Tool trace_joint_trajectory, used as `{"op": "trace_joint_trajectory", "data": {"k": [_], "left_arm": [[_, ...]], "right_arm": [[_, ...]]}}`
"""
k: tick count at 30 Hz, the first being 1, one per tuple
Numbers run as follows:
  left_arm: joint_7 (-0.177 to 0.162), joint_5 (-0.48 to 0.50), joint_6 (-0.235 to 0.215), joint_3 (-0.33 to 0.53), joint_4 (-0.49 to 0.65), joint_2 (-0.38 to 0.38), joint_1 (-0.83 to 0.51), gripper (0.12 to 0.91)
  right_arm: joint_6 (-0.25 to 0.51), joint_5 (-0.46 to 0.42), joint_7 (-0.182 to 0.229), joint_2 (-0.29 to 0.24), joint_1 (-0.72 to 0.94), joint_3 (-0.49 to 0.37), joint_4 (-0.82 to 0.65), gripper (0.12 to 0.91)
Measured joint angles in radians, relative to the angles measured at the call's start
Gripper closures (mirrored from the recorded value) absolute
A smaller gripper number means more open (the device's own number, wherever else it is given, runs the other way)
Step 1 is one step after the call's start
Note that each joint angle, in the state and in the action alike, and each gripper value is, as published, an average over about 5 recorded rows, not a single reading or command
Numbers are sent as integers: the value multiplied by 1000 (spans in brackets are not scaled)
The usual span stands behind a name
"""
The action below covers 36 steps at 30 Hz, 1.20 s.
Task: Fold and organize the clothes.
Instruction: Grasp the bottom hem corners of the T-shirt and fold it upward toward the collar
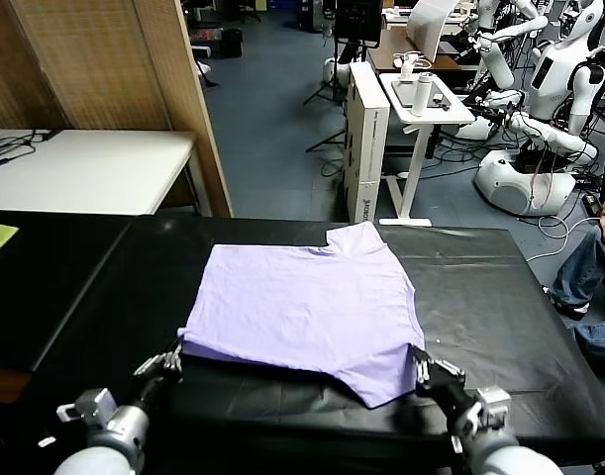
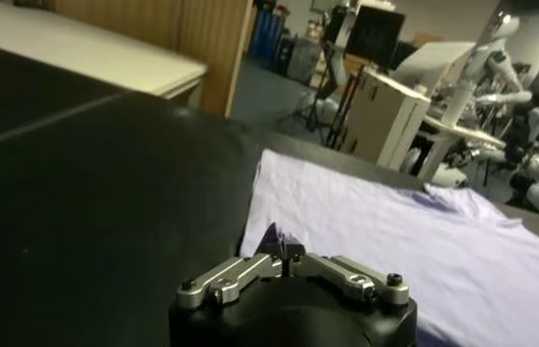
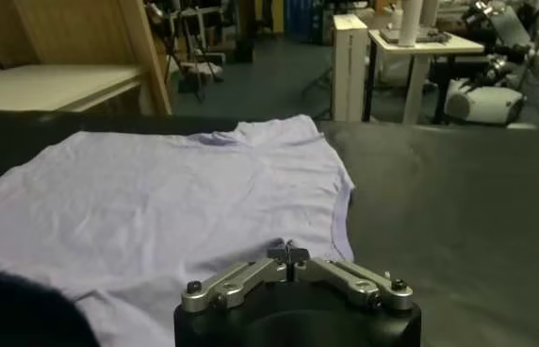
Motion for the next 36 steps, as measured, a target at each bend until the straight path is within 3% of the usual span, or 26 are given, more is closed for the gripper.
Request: {"op": "trace_joint_trajectory", "data": {"k": [13, 36], "left_arm": [[-2, 55, 3, 33, 80, -2, -88, 882], [-6, 62, 14, 72, 178, 35, -192, 882]], "right_arm": [[-1, -3, 3, 6, 172, -89, -136, 887], [-17, -4, 2, 24, 262, -105, -241, 879]]}}
